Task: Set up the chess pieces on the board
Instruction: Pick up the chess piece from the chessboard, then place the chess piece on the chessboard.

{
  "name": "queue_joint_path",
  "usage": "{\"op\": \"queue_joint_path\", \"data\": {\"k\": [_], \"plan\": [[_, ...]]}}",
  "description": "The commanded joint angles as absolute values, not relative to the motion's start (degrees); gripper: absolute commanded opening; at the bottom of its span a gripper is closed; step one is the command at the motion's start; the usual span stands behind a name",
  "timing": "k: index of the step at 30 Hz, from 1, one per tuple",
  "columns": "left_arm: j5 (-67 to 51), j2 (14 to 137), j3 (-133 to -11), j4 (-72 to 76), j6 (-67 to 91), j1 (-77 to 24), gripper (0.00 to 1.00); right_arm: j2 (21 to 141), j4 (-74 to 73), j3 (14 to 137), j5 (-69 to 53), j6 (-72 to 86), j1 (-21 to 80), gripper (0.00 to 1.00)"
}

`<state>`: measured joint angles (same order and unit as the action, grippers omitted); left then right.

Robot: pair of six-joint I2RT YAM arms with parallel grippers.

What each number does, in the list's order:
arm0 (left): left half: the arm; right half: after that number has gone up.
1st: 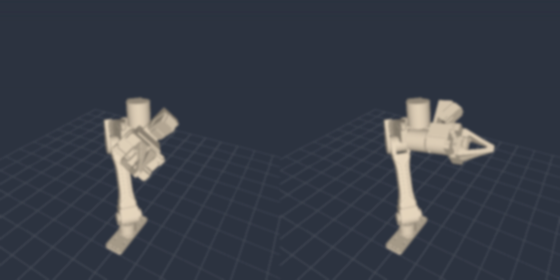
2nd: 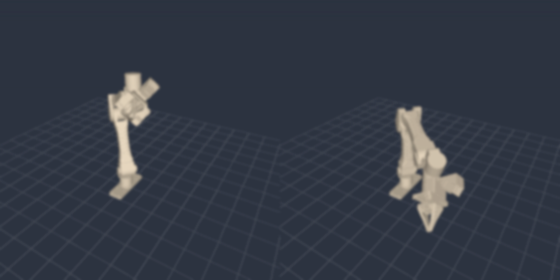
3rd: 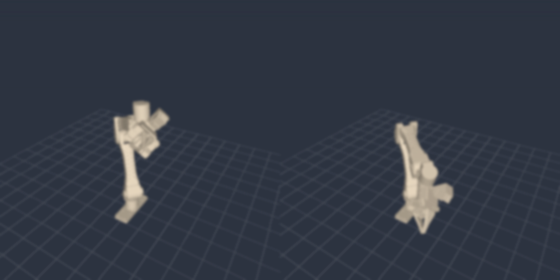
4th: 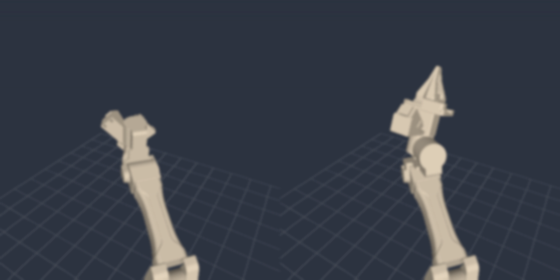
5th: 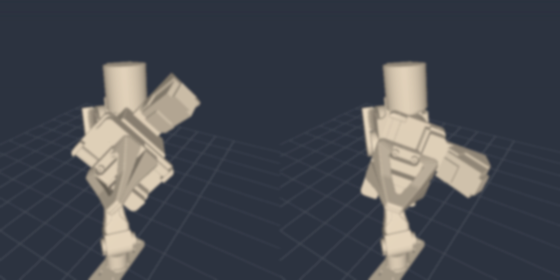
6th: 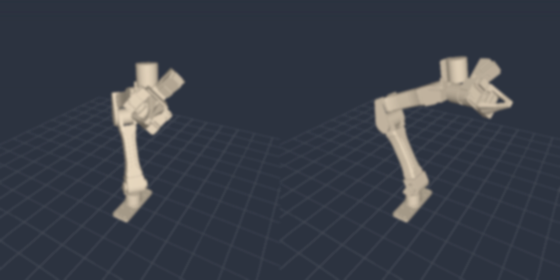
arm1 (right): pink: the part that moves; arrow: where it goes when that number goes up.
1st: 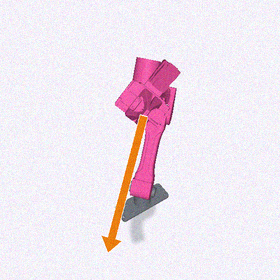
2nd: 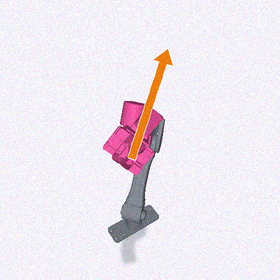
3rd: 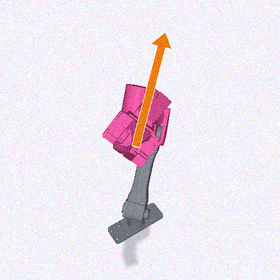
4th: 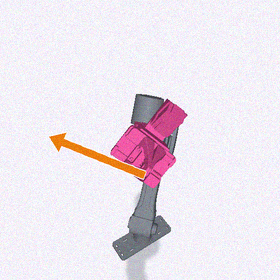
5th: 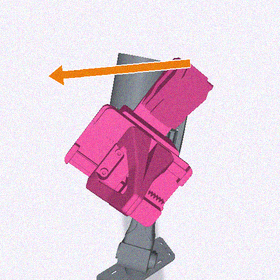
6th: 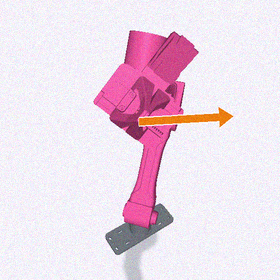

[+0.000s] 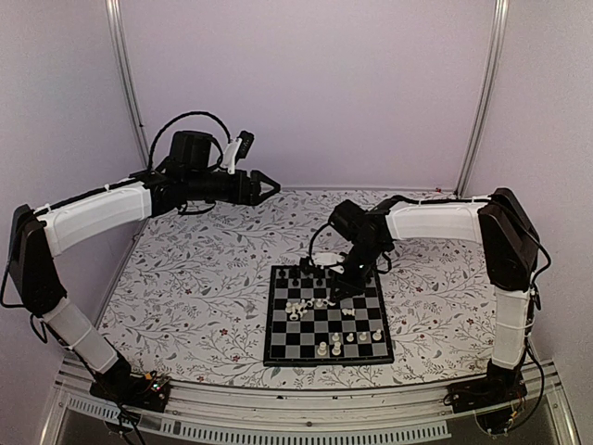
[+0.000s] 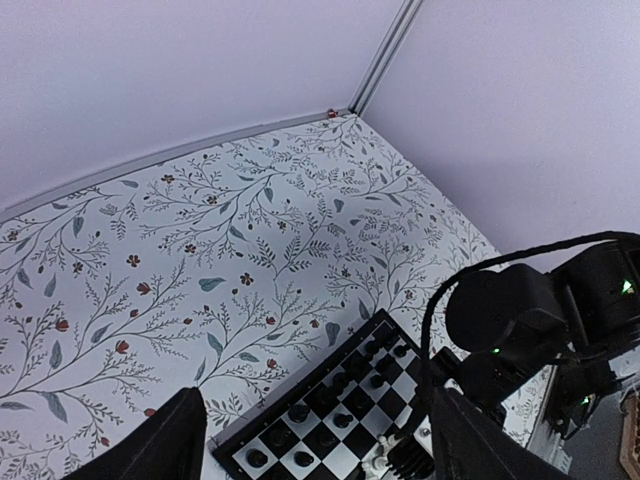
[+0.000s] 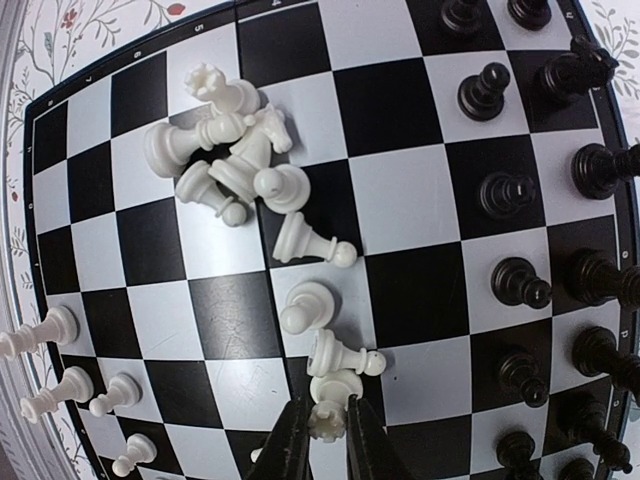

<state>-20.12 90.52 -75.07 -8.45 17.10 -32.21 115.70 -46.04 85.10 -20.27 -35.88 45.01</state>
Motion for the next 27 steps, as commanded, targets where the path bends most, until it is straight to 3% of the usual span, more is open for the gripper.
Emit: {"op": "queue_joint_path", "data": {"k": [1, 10, 27], "plan": [[-20.38, 91.23, -76.64, -8.59, 16.18, -32.7, 0.79, 115.37, -46.63, 85.25, -21.36, -36.29, 45.36, 0.13], [-20.54, 91.58, -76.64, -8.56, 16.26, -32.83, 0.79, 108.52, -48.36, 82.91, -20.68, -36.47, 45.38, 0.08], [-18.95, 93.83, -77.59, -10.32, 14.86, -32.7, 0.8, 85.38, -52.07, 65.51, -27.67, -43.16, 45.5, 0.09]]}}
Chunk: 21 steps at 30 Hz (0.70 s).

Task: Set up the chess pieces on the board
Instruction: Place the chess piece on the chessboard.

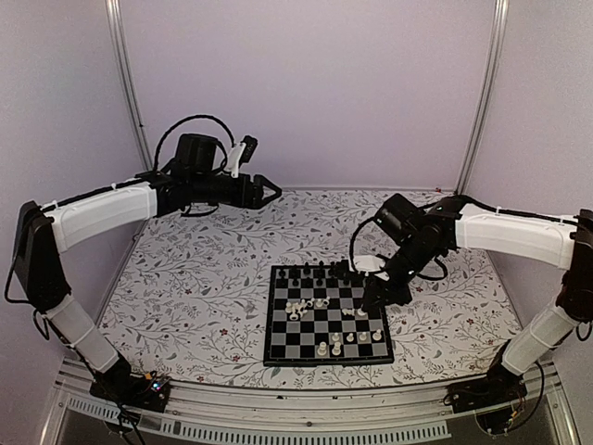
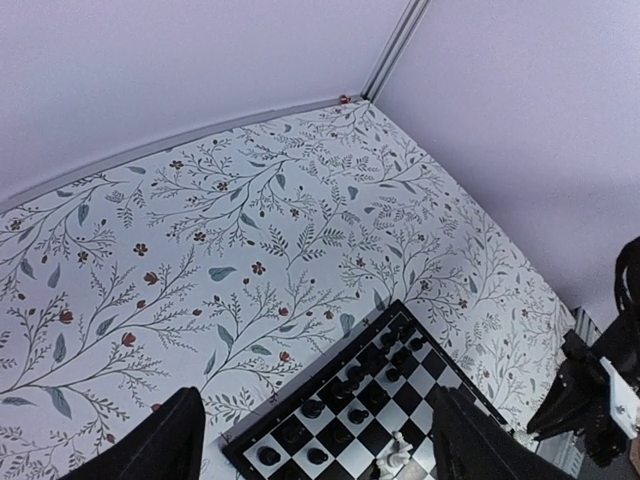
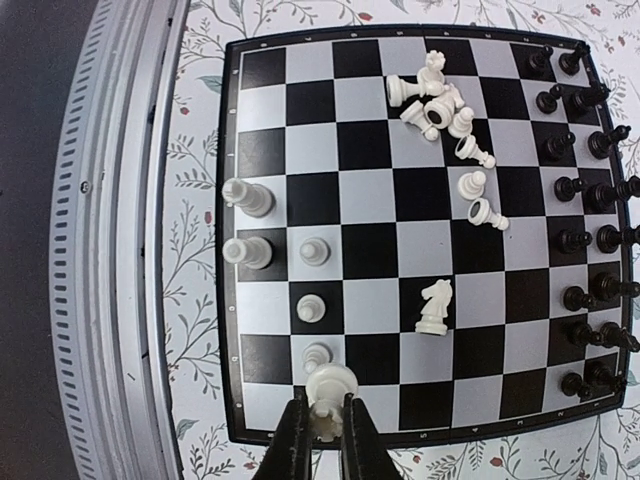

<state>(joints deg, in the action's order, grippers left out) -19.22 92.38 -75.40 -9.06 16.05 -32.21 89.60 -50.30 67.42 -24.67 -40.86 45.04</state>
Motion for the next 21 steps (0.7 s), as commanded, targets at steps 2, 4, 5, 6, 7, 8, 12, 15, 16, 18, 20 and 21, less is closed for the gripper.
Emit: {"op": "queue_joint_path", "data": {"k": [2, 4, 5, 6, 7, 8, 12, 15, 16, 18, 20, 21], "plan": [[-19.46, 94.34, -77.61, -10.29, 15.1, -32.57, 0.8, 83.98, -52.95, 63.65, -27.18, -43.98, 46.03, 0.09], [-20.03, 95.02, -77.71, -10.35, 15.34, -32.36, 0.8, 82.81, -53.05, 61.32, -26.63, -44.78, 46.5, 0.09], [-20.18, 95.41, -77.82, -10.42, 15.5, -32.29, 0.8, 82.08, -52.99, 60.04, -26.28, -45.1, 47.02, 0.09], [-20.52, 95.83, -77.97, -10.58, 15.55, -32.22, 0.8, 81.63, -52.88, 58.85, -25.75, -45.29, 47.85, 0.09], [-20.68, 96.16, -78.18, -10.83, 15.6, -32.17, 0.8, 81.08, -52.57, 57.55, -25.05, -45.46, 48.74, 0.09], [-20.73, 96.37, -78.38, -10.96, 15.56, -32.17, 0.8, 80.56, -52.16, 56.29, -24.21, -45.47, 49.95, 0.09], [-20.26, 96.49, -78.4, -11.23, 15.32, -32.17, 0.81, 79.72, -49.37, 51.79, -20.69, -44.49, 53.71, 0.09], [-20.26, 96.42, -78.49, -11.29, 15.24, -32.17, 0.81, 80.8, -48.26, 51.16, -20.63, -43.64, 53.89, 0.09], [-20.3, 96.38, -78.49, -11.29, 15.21, -32.17, 0.81, 81.11, -47.92, 51.2, -20.34, -43.32, 53.89, 0.09], [-20.26, 96.33, -78.49, -11.27, 15.25, -32.17, 0.81, 81.66, -46.93, 51.24, -19.02, -42.92, 53.91, 0.09], [-20.44, 96.18, -78.49, -11.31, 15.29, -32.17, 0.81, 82.23, -45.93, 51.03, -16.88, -42.44, 53.96, 0.09], [-20.47, 96.16, -78.49, -11.32, 15.25, -32.21, 0.81, 82.6, -45.74, 50.94, -16.16, -42.25, 53.95, 0.09]]}}
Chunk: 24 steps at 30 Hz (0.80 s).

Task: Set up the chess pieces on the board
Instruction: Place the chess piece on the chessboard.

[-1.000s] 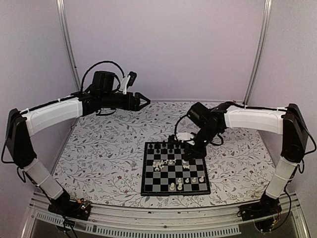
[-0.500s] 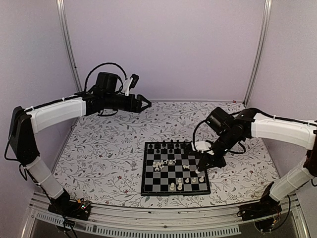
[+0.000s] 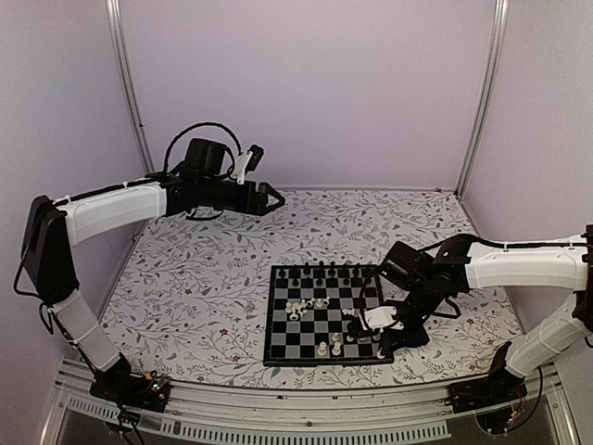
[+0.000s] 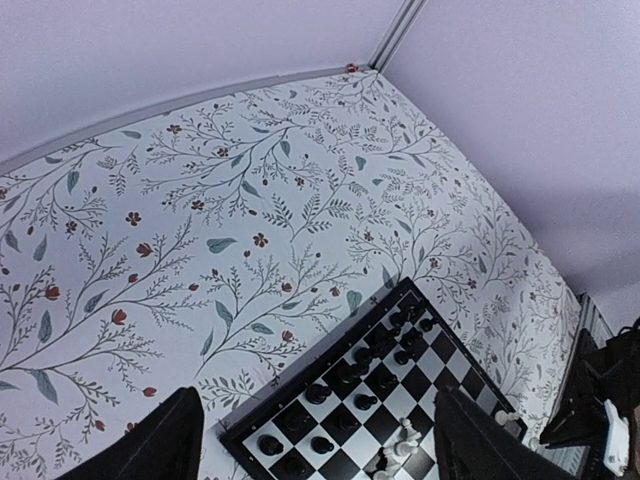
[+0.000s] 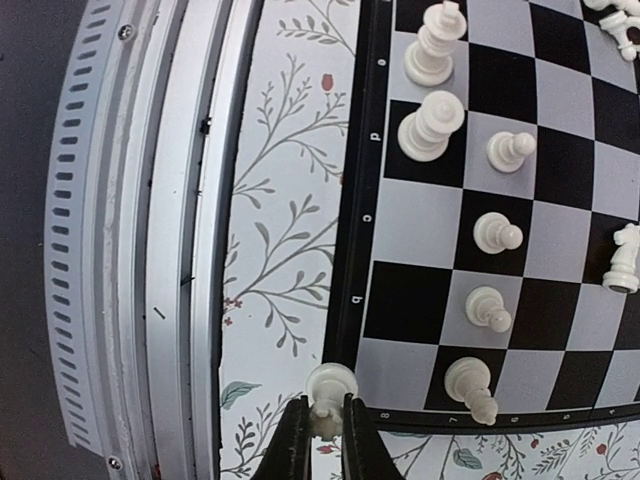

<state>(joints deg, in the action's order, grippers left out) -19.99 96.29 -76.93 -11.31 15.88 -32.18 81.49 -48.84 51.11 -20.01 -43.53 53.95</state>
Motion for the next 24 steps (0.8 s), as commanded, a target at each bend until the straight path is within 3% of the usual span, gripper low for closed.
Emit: {"op": "queue_joint_path", "data": {"k": [1, 21, 24], "plan": [[-20.46, 96.03, -78.49, -11.33, 15.24, -32.17, 0.81, 83.05, -45.49, 50.85, -15.7, -42.2, 53.89, 0.09], [-19.94, 95.71, -78.74, -11.65, 14.77, -32.17, 0.84, 85.69, -43.81, 49.48, -13.32, -42.7, 53.34, 0.1], [-20.07, 95.71, -78.76, -11.66, 14.77, -32.17, 0.84, 86.27, -44.03, 49.73, -12.94, -42.67, 53.15, 0.19]]}}
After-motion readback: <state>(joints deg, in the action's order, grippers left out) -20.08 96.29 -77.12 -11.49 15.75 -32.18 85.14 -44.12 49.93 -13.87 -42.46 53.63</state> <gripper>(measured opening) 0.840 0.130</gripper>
